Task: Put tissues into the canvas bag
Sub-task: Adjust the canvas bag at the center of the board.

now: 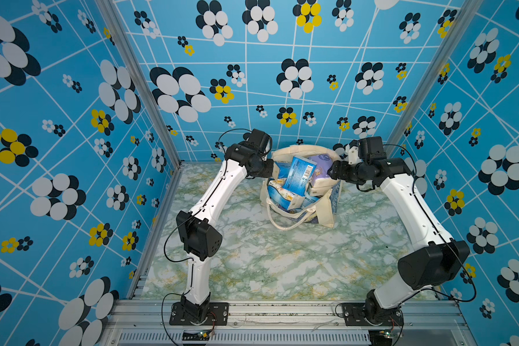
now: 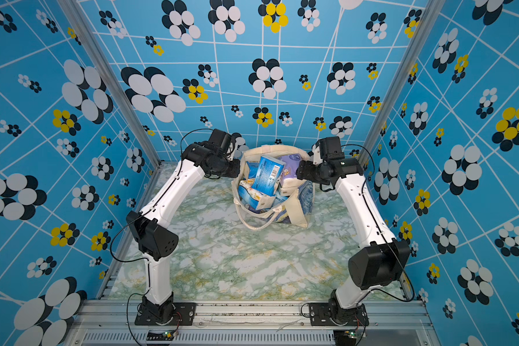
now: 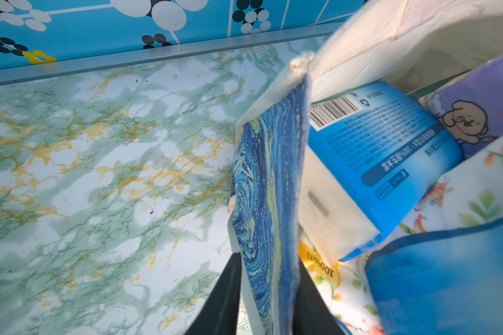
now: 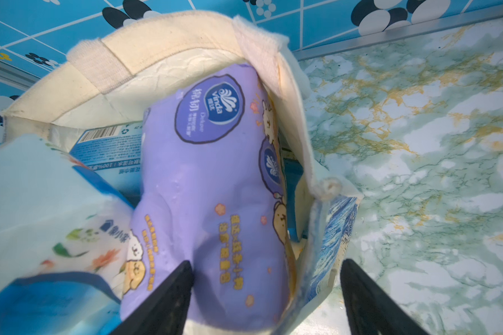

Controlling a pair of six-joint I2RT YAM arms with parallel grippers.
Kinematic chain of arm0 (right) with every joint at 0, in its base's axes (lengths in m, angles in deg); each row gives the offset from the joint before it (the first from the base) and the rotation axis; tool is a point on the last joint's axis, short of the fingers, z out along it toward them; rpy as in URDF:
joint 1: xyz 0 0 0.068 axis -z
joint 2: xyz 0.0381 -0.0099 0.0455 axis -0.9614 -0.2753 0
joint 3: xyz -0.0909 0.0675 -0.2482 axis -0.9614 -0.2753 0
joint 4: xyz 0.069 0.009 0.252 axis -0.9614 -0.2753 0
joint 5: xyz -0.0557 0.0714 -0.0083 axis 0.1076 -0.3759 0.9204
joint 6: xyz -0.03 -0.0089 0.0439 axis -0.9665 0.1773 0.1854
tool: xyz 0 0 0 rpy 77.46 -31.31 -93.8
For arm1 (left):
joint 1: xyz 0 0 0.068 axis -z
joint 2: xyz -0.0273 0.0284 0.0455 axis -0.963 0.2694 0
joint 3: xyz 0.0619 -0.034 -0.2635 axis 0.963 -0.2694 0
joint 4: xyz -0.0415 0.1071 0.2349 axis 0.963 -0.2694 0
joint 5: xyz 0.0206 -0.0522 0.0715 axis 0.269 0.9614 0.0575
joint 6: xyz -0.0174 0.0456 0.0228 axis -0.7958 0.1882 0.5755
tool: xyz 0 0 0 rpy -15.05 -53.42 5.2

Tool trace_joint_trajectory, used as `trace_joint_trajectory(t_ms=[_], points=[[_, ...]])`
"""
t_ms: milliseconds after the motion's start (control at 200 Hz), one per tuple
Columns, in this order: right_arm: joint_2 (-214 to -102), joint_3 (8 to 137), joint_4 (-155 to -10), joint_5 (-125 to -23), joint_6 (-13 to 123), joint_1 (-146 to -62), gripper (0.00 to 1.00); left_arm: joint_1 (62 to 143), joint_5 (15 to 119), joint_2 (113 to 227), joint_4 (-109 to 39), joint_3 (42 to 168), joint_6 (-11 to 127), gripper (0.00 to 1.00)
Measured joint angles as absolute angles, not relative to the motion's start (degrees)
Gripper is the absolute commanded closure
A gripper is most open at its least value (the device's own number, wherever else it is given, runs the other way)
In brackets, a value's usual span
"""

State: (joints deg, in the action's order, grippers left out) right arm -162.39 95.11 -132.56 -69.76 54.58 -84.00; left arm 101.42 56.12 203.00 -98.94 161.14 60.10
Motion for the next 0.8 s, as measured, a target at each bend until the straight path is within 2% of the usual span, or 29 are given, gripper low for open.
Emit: trace_joint_trajectory(t_ms=[270,295,340,360,500,670,800], points=[[-156.77,90.26,-132.05,-73.61,54.95,-84.0,0.1,100.85,58.28,203.09,-98.05,160.2,60.08,0.75],[-156.55,90.09,-131.92,-74.16,54.97,-84.0,0.11,100.74,58.48,203.09,-97.92,160.03,60.06,0.79],[-156.23,89.74,-131.64,-74.97,54.97,-84.0,0.12,100.59,58.76,203.09,-97.72,159.81,60.03,0.96],[-156.12,89.61,-131.62,-75.38,55.0,-84.0,0.13,100.5,59.07,203.09,-97.52,159.61,59.92,1.0],[-156.05,89.28,-131.7,-76.56,54.97,-83.98,0.17,100.19,60.19,203.09,-97.0,159.09,59.62,1.0],[-156.05,88.73,-132.23,-76.82,54.95,-84.0,0.28,100.11,60.88,203.09,-96.32,158.5,59.62,1.0],[-156.05,88.67,-132.6,-76.8,54.8,-84.0,0.31,99.98,61.52,203.09,-95.93,158.46,59.64,1.0]])
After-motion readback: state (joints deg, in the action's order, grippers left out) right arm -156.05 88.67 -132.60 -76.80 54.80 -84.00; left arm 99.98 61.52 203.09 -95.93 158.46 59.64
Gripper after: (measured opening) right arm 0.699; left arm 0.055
